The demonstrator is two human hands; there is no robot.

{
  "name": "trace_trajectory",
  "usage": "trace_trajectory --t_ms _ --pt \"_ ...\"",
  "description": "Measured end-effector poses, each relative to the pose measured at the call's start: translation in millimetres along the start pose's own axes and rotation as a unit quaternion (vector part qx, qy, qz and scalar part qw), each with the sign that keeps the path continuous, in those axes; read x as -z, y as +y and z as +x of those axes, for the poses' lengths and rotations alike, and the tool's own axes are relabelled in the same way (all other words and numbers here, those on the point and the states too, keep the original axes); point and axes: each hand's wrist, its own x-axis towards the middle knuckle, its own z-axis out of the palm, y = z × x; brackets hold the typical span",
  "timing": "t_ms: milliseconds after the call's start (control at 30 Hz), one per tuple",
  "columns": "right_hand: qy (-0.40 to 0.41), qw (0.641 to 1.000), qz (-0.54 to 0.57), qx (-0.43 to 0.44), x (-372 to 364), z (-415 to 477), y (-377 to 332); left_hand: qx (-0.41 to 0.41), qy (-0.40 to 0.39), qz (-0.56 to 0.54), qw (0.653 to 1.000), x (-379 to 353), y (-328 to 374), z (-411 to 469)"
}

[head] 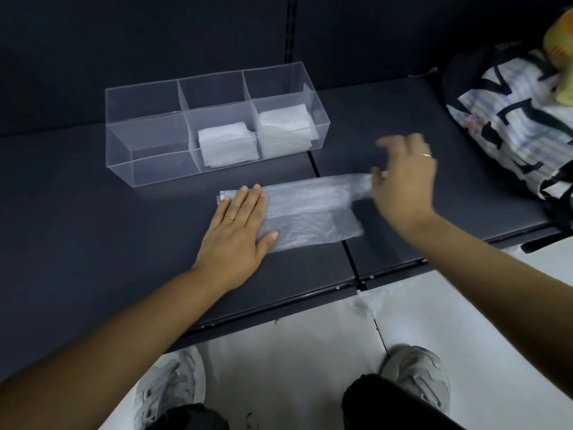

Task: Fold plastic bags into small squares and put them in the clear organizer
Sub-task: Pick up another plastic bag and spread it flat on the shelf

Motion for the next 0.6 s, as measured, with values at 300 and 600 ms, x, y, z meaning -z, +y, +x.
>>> trace_trajectory --t_ms 300,600 --pt "-0.257 0.941 -0.031 0.218 -56.8 -51.3 -50.9 0.008 -0.018 0.035 0.999 1.9 2.8 -2.7" --pt "-0.166 0.978 -0.09 0.087 -29.6 -26.3 45.9 0.052 -0.043 0.036 0.997 4.2 -5.4 -7.1"
